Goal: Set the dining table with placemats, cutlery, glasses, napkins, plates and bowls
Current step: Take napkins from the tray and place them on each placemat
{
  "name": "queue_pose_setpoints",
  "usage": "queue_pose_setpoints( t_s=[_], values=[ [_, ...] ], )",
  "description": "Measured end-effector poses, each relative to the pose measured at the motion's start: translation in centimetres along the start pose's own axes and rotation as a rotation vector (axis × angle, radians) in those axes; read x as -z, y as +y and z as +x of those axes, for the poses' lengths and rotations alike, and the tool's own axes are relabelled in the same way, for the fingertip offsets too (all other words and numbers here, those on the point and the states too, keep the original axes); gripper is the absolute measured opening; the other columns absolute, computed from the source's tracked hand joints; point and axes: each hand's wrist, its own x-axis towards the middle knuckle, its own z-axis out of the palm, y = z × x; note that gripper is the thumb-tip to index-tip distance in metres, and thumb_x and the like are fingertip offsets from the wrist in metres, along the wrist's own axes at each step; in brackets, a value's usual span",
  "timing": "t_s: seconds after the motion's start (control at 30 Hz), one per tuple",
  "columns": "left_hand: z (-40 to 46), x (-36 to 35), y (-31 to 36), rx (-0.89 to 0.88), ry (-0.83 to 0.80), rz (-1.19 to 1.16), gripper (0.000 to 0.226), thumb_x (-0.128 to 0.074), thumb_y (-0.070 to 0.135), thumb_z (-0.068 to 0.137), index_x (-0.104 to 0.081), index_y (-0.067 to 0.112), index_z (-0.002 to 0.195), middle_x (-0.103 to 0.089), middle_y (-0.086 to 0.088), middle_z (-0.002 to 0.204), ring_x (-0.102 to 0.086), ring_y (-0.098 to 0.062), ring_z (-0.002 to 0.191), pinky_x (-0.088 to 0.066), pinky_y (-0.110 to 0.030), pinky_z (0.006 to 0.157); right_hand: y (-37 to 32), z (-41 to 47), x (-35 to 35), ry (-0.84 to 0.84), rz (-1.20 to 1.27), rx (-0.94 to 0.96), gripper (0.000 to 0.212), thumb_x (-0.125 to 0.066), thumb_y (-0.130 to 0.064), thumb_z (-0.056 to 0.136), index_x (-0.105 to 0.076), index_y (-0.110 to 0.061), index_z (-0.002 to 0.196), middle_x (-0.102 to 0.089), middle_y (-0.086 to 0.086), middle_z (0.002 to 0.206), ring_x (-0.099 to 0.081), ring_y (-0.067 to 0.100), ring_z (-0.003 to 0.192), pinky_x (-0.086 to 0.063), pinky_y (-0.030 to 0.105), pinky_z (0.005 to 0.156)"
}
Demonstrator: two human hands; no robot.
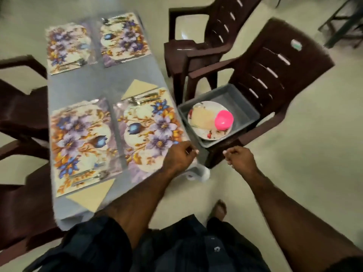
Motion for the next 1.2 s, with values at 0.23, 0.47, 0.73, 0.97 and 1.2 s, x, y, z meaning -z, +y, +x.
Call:
queue_pose_setpoints(
  t_s=[0.23, 0.47, 0.73, 0.97, 1.2],
  values=[
    [6.9, -4.9, 7.1, 0.077, -0.133, -0.005, 0.085, -0.081, 0.043, 0.088, -0.039, 0.026, 0.160, -0.045, -0.006, 0.160, -0.043, -0.026, 0.143, -0.036, -0.029, 0.111, -0.4, 6.5, 9.5, -0.059, -0.282, 0.111, 0.028, -0.084, -0.034, 0.085, -0.074, -0.017, 0.105, -0.072, -0.001, 0.101, -0.067, 0.019, 0.091, -0.047, 0.026, 0.084],
    [14.7, -7.9, 4.5, 0.265, -0.158, 0.066, 0.104, -0.074, 0.062, 0.085, -0.019, 0.025, 0.165, -0.031, -0.010, 0.168, -0.033, -0.036, 0.152, -0.034, -0.049, 0.122, -3.1, 15.1, 9.5, -0.159, -0.505, 0.181, 0.043, -0.082, -0.034, 0.083, -0.069, -0.019, 0.121, -0.060, 0.008, 0.123, -0.065, 0.029, 0.109, -0.054, 0.039, 0.099],
    [23.9, -9.6, 1.9, 0.502, -0.254, 0.032, 0.088, -0.069, 0.059, 0.092, -0.026, 0.026, 0.161, -0.036, -0.012, 0.165, -0.043, -0.040, 0.145, -0.044, -0.051, 0.117, -5.6, 24.9, 7.9, -0.265, -0.604, 0.149, 0.044, -0.083, -0.033, 0.083, -0.069, -0.019, 0.122, -0.063, 0.009, 0.123, -0.067, 0.030, 0.108, -0.053, 0.037, 0.096],
    [31.8, -9.8, -3.8, 0.644, -0.368, 0.000, 0.059, -0.069, 0.052, 0.094, -0.054, 0.026, 0.144, -0.059, -0.007, 0.148, -0.060, -0.031, 0.128, -0.052, -0.043, 0.107, -8.3, 37.8, 1.6, -0.367, -0.716, 0.169, 0.041, -0.077, -0.039, 0.082, -0.068, -0.029, 0.121, -0.064, 0.006, 0.125, -0.066, 0.028, 0.108, -0.054, 0.038, 0.097],
    [38.4, -13.3, -9.3, 0.762, -0.246, 0.016, 0.048, -0.063, 0.042, 0.101, -0.058, 0.024, 0.145, -0.062, -0.007, 0.145, -0.061, -0.032, 0.128, -0.051, -0.037, 0.106, -7.5, 48.5, -10.0, -0.590, -0.928, 0.361, 0.054, -0.076, -0.040, 0.086, -0.061, -0.021, 0.135, -0.057, 0.009, 0.138, -0.057, 0.032, 0.127, -0.045, 0.039, 0.108]
  ],
)
